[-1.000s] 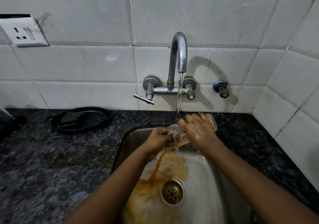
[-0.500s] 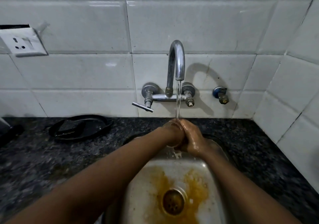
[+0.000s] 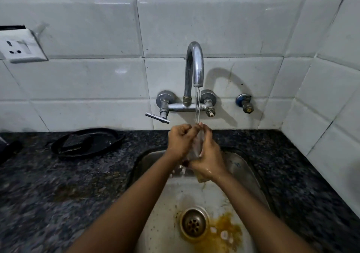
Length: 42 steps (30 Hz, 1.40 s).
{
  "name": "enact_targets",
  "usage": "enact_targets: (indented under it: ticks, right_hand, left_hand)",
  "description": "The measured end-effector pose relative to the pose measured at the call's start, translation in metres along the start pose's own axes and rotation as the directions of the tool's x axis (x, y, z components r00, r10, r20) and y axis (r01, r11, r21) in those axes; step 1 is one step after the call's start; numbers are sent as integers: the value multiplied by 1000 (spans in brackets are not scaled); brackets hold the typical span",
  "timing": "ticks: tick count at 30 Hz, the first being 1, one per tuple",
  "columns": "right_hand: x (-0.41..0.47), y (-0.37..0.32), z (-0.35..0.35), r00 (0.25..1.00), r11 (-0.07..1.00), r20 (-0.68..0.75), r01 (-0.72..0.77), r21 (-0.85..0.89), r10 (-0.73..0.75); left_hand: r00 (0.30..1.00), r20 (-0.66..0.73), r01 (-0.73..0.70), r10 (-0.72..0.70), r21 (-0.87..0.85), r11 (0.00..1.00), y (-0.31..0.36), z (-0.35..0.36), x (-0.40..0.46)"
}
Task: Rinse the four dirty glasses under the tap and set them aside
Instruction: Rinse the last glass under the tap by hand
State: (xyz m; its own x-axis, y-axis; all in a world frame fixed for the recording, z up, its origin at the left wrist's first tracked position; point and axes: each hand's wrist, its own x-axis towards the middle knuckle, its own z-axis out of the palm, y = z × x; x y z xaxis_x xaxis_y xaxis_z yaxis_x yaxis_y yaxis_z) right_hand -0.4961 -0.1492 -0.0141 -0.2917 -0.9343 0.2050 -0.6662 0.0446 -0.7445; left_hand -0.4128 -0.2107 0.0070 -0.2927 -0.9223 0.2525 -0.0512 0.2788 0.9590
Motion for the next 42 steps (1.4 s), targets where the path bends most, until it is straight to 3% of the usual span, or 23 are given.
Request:
enact_targets:
  ticks: [2,4,5,6,7,9,10,11,12,13,14,15,16,18,19,21,24,27,30,32,34,37,42]
  right_hand:
    - [-9,5,-11,976,935,217,-91,342,15]
    - [-20,2,-22,877,672,477,-385,633,53]
    - [-25,0,-25,824,515,564,-507,691,54]
    - [-28,-2,-28,802,443,595,-554,704,56]
    - [-28,-5,-28,808,466,583,-550,693,86]
    - [-26,-11,-22,885,755,422,-411,511,196]
    - [-22,-14,-19,932,919,289,-297,260,219]
    - [-19,-15,-14,968,982,166,-185,-38,188]
    - [-18,-13,-11,986,975,94,-117,-192,137]
    - [-17,-7,-8,986,983,120,-95,-156,114]
    - [-18,-3,-12,969,987,212,-145,69,128]
    - [-19,1,-18,935,898,327,-255,358,135]
    - [-21,4,-24,883,723,451,-398,564,133]
    - [-25,14,-32,797,468,598,-563,681,90]
    - [-26,18,-31,785,461,614,-579,673,90]
    - [-24,19,-28,822,617,552,-509,601,141]
    - [-16,13,-28,940,893,297,-274,358,170]
    - [-9,0,-41,992,993,109,-54,-102,65]
    - [-5,-15,-54,995,789,94,82,-609,-30]
    - [0,-23,-60,985,617,136,175,-767,-109]
    - [3,-27,-63,974,498,185,226,-837,-131]
    - [5,-28,-66,972,418,215,234,-878,-92]
    - [6,-15,-71,973,439,213,232,-868,-92]
  left_hand:
    - [996,15,94,-93,-154,983,0,-8,2]
    - [981,9,188,-196,-323,928,1,-13,3]
    - [974,16,215,-226,-375,902,1,-15,3]
    - [973,23,222,-232,-387,895,2,-16,4]
    - [976,26,212,-217,-359,909,3,-16,6]
    - [980,0,194,-197,-157,968,8,-9,8]
    - [979,-36,199,-200,-22,980,11,-3,9]
    - [975,-91,212,-204,91,973,14,3,9]
    - [970,-138,220,-202,133,966,15,6,9]
    - [970,-156,203,-184,113,973,15,7,8]
    - [979,-131,164,-157,41,986,15,5,9]
    - [988,-73,133,-136,-43,990,15,2,8]
    - [992,-6,124,-126,-133,983,15,-1,7]
    - [986,52,164,-155,-257,953,14,-3,5]
    - [980,40,201,-197,-279,939,14,-2,4]
    - [955,23,284,-295,-347,894,13,0,5]
    - [935,62,328,-350,-527,784,9,-4,9]
    - [919,78,353,-387,-601,717,5,-9,6]
    - [869,105,460,-484,-534,709,-3,-10,-1]
    - [821,126,540,-557,-489,685,-8,-8,-5]
    - [780,154,602,-606,-447,661,-11,-6,-8]
    - [743,181,656,-644,-383,650,-12,-6,-11]
    - [713,348,700,-608,-307,645,-13,-14,-11]
